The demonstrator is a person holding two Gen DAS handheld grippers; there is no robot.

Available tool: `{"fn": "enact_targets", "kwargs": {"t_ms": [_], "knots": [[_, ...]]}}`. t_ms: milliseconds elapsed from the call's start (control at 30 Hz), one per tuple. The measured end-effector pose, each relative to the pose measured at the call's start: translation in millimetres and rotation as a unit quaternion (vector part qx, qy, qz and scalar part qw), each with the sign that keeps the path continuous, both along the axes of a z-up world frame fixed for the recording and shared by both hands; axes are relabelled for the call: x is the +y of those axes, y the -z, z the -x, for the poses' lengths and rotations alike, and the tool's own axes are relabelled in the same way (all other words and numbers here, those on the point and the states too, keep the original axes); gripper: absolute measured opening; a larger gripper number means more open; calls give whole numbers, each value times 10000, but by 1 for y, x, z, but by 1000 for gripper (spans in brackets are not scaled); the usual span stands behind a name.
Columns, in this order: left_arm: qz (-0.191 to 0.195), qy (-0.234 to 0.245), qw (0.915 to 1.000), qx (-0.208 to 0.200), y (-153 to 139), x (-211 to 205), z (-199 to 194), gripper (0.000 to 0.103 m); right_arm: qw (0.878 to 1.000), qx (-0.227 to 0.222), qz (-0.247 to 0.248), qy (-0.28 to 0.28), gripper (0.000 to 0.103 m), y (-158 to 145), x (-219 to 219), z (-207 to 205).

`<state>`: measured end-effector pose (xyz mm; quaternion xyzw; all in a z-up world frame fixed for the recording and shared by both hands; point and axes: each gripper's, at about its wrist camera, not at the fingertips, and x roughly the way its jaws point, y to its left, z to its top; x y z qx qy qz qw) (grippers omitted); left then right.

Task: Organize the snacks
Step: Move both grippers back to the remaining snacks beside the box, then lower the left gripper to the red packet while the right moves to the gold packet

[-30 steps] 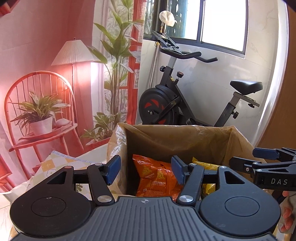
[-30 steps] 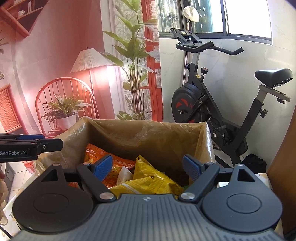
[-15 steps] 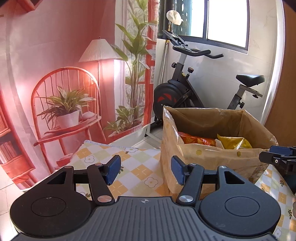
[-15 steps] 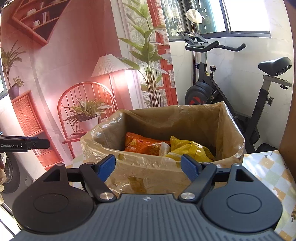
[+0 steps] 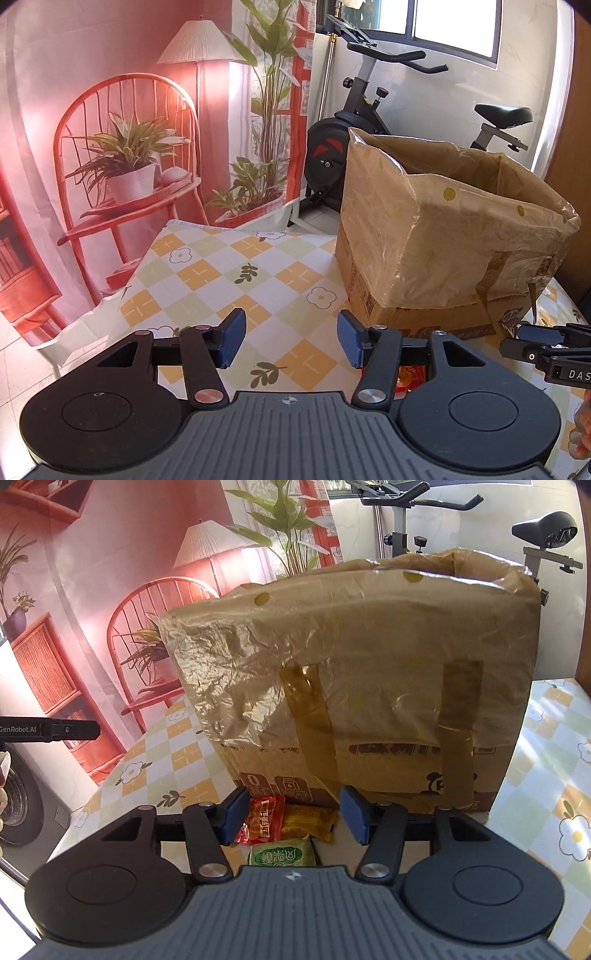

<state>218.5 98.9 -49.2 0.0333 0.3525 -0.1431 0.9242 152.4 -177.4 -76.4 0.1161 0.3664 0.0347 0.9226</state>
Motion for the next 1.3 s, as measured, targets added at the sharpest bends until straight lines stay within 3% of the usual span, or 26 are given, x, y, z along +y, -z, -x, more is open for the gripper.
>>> {"fn": "enact_targets", "kwargs": {"t_ms": [200, 433, 700, 867, 967, 1067, 1300], "knots": [[167, 27, 9996, 246, 32, -14, -15, 54, 9996, 280, 80, 11, 43, 38, 0, -17], [162, 217, 9978, 606, 74, -49, -33, 54, 9983, 554, -142, 117, 43, 70, -9, -43], [180, 440, 9958, 776, 91, -56, -44, 54, 9964, 811, -263, -34, 46, 90, -11, -65], [156, 393, 9957, 826, 91, -44, -53, 54, 9966, 798, -121, -136, 55, 91, 1, -73], [166, 356, 9954, 878, 92, -40, -56, 54, 9965, 753, 221, -283, 63, 93, 15, -72], [195, 333, 9946, 968, 97, -41, -56, 54, 9942, 683, 741, -363, 63, 94, 31, -68], [398, 358, 9908, 1241, 118, -58, -50, 54, 9936, 568, 899, -381, 55, 96, 21, -51]]}}
